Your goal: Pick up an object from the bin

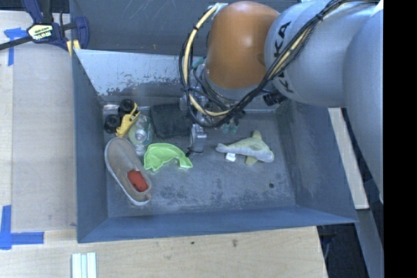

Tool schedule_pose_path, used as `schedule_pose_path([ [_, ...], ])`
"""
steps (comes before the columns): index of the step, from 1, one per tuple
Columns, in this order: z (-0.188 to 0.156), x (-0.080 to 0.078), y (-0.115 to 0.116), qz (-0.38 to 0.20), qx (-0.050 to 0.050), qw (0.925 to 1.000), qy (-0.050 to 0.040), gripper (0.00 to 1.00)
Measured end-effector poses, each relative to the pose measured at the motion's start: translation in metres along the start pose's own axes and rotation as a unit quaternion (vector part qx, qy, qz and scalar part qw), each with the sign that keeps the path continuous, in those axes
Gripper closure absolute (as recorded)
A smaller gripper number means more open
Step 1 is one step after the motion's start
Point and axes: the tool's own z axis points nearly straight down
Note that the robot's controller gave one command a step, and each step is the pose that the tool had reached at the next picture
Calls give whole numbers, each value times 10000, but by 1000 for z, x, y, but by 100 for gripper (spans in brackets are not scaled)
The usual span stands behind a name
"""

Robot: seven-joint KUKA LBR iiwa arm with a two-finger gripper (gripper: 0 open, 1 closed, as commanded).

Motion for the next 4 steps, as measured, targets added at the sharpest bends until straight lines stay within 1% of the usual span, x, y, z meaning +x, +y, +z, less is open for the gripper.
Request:
schedule_pose_path([
  [1, -5, -2, 0, 9, -5, 10000, -41, 0],
  [2, 7, -1, -1, 115, -4, 9999, -35, 0],
  [3, 43, -3, -2, 290, -14, 9996, -74, 0],
  [4, 52, -13, -6, -26, -13, 10000, -81, 0],
])
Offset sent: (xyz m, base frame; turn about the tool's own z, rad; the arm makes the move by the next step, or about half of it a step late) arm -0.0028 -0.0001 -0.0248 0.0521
